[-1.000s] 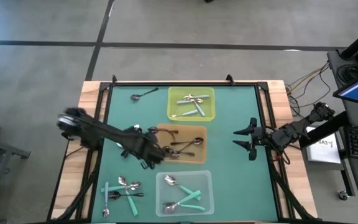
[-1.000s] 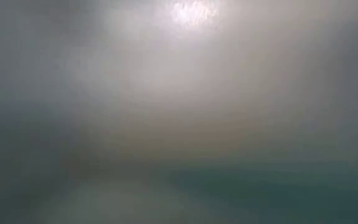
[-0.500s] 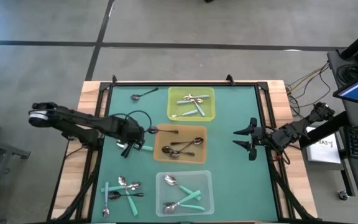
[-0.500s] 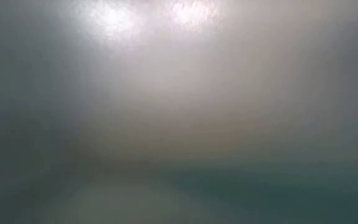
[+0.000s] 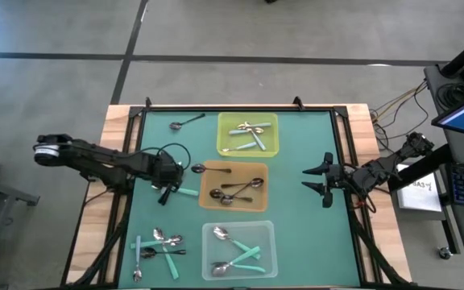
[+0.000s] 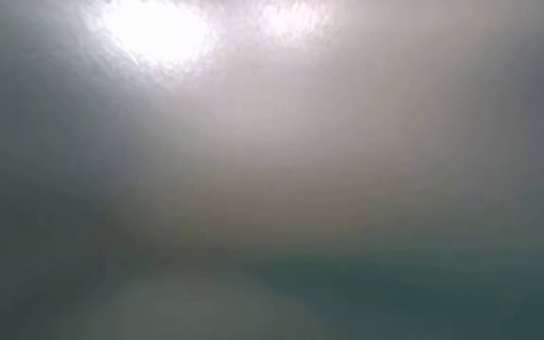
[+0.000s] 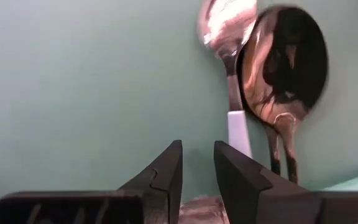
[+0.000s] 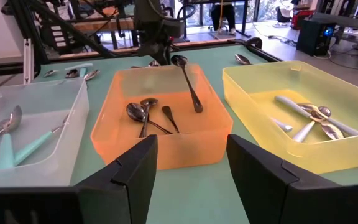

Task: Sort silverware by color (type)
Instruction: Put the blue spoon into the yellow bin

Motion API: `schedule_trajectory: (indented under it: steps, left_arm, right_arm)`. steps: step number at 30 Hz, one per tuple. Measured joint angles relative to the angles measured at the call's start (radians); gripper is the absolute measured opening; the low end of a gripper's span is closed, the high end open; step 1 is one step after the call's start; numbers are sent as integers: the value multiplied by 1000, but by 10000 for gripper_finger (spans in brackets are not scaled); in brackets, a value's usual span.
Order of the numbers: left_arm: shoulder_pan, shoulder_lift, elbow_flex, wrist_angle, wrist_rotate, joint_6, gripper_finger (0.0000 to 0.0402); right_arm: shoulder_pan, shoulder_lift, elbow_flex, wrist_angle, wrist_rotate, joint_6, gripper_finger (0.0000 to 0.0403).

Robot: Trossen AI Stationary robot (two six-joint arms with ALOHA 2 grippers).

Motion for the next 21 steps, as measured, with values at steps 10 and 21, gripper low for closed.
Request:
schedule_trajectory:
  steps: [10,21]
  left_arm:
    - [0,-11,34,16,-17,-20,75]
    - [-2,17,66,29,-18,33,75]
  right_arm:
    - [0,0,0,0,0,0,185]
    - [0,0,0,0,0,0,185]
